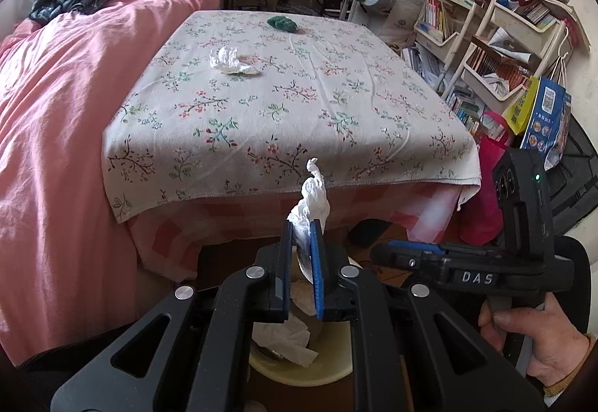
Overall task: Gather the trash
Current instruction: 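Open both grippers to drop the tissues into the wastebasket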
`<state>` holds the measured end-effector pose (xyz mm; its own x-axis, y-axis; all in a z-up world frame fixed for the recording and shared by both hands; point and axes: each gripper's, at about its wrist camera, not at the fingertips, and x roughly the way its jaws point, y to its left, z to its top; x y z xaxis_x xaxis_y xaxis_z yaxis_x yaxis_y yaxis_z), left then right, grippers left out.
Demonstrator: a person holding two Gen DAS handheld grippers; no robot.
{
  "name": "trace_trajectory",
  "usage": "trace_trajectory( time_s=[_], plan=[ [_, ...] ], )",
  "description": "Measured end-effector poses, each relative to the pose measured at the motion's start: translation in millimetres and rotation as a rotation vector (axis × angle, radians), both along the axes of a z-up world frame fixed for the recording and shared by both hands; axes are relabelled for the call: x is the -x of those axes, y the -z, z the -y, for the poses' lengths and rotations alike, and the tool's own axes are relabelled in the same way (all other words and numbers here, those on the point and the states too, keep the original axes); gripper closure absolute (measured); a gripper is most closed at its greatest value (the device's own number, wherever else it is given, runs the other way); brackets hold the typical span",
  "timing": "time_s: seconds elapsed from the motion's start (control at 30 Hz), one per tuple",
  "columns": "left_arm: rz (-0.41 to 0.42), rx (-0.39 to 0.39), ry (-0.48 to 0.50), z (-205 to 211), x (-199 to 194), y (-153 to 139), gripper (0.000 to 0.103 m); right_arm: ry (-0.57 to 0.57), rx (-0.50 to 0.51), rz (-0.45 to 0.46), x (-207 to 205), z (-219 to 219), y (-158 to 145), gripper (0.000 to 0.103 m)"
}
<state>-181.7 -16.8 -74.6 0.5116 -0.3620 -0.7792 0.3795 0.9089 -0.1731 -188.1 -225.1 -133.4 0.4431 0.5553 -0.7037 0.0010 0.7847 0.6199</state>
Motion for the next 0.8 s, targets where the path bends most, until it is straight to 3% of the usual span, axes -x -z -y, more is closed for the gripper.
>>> trace_trajectory(
  time_s=[0.33, 0.4, 0.47, 0.53, 0.67, 0.8],
  plan=[
    [-0.129, -0.105, 0.075, 18.8, 13.4, 33.0, 0.093, 0.064, 0.010, 0.024, 0.3, 9.1, -2.5, 0.049],
    [-0.127, -0.106, 0.068, 17.8, 14.0, 33.7, 0.087, 0.071, 0.010, 0.025, 1.1, 11.0, -2.5, 0.048],
    [-0.117, -0.108, 0.042, 14.9, 13.4, 32.6, 0.070, 0.075, 0.015, 0.025, 0.9, 11.3, -2.7, 0.046],
    [-0.104, -0.098, 0.011, 10.7, 12.4, 30.8, 0.061, 0.075, 0.021, 0.023, 0.7, 10.8, -2.2, 0.045],
    [-0.075, -0.081, -0.053, 1.3, 7.9, 26.0, 0.045, 0.070, 0.033, 0.019, 0.1, 9.6, -1.2, 0.044],
    [-0.052, -0.058, -0.116, -8.5, 2.4, 20.0, 0.038, 0.063, 0.049, 0.013, -0.1, 8.1, -0.2, 0.040]
  ],
)
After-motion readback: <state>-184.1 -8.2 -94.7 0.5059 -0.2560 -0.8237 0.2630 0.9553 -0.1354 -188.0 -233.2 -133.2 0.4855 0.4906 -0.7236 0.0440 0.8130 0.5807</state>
